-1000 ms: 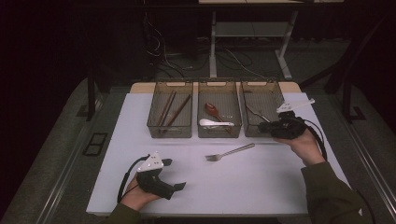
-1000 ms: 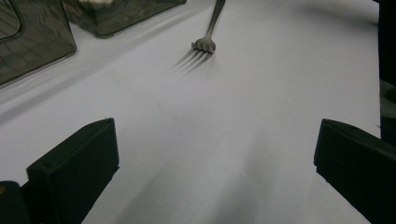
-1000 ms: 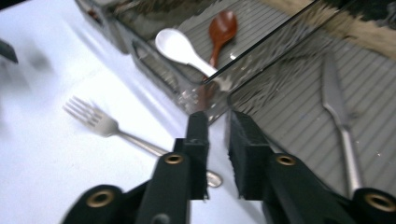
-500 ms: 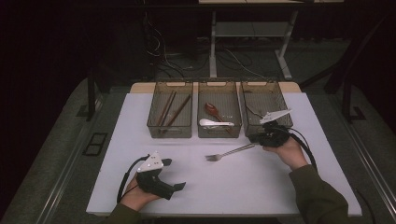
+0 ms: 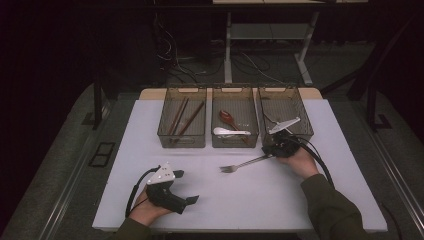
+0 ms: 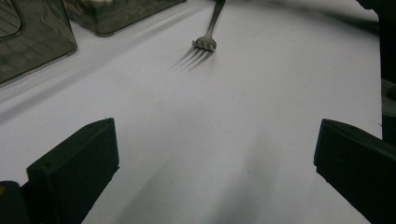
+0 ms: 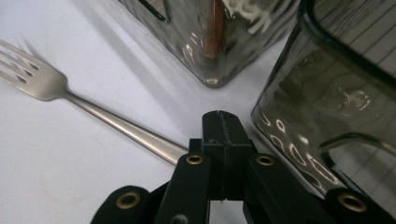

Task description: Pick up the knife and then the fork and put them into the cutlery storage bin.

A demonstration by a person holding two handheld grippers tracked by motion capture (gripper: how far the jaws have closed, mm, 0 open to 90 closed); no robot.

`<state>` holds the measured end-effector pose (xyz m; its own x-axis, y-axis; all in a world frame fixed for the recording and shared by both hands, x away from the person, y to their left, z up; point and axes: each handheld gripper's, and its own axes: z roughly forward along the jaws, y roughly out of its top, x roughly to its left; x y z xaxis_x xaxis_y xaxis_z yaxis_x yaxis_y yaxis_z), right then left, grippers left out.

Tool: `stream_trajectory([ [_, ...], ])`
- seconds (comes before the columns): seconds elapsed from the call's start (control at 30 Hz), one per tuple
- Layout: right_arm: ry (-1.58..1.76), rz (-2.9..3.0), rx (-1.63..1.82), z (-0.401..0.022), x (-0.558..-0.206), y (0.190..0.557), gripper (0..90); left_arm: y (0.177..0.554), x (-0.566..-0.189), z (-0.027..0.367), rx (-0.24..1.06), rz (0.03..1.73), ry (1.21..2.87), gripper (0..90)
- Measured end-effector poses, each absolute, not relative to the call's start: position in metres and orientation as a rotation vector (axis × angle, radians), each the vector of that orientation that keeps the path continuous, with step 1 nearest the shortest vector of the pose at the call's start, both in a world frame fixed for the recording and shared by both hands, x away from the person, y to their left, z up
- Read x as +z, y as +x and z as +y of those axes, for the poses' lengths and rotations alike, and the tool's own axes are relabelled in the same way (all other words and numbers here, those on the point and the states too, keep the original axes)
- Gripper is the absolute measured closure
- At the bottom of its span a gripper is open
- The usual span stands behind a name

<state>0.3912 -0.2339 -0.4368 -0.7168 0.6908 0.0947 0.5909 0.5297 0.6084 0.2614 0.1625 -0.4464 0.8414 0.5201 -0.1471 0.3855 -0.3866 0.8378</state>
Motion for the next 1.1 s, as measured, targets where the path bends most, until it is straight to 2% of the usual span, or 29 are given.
stream_trajectory([
  [0.67,1.076,2.635,0.908,-0.233,-0.440,0.391,89.4,0.261,-0.447,0.162,0.166,0.663,2.024,0.0],
  [1.1,0.994,2.731,0.854,-0.235,-0.435,0.371,89.5,0.260,-0.446,0.163,0.165,0.660,2.025,0.0],
])
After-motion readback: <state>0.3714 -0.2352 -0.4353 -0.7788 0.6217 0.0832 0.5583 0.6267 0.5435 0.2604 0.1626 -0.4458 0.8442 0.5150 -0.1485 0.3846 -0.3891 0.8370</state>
